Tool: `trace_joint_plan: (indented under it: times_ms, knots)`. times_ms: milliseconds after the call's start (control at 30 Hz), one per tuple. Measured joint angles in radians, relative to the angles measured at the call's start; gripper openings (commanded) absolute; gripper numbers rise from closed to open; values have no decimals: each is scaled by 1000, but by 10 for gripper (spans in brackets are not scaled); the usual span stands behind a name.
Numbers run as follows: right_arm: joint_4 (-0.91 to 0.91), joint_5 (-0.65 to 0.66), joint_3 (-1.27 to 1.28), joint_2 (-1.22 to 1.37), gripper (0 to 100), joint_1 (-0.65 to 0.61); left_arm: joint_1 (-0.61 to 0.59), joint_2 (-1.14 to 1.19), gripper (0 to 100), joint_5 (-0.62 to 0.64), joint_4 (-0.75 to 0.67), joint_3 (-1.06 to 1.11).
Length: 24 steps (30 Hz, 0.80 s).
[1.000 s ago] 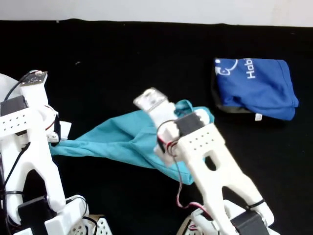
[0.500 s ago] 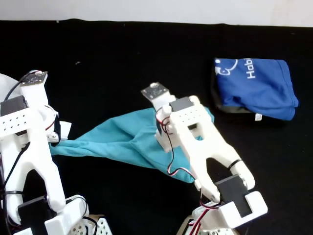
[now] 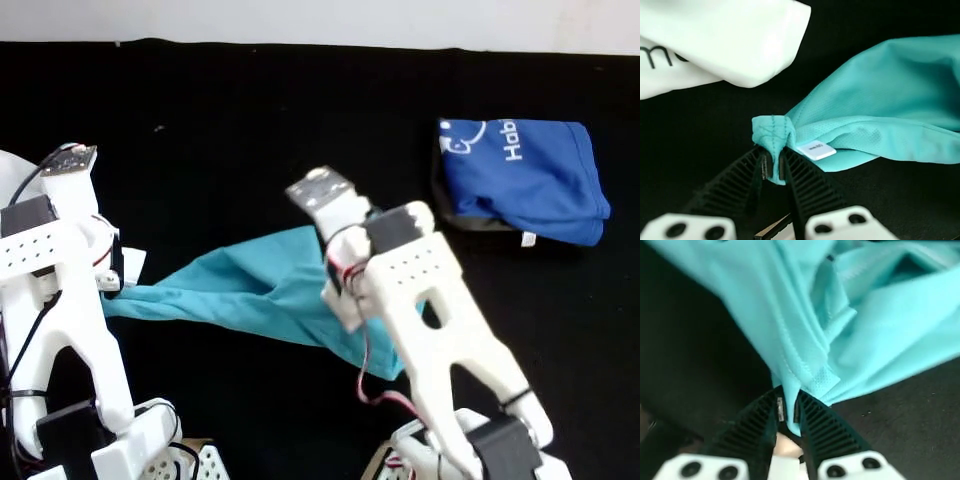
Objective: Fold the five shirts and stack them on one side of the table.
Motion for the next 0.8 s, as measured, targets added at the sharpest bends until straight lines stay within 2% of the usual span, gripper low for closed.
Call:
trace_joint_plan:
  times_ms: [200,467,567,800]
  knots:
    - [25,0,94,-18,170,-183,0,0,8,0,0,0]
    - [109,71,32,-86,176,-195,0,0,8,0,0,0]
    - [83,78,3,-98,180,-91,0,0,8,0,0,0]
    - [-173,80,6,32,182,322,0,0,8,0,0,0]
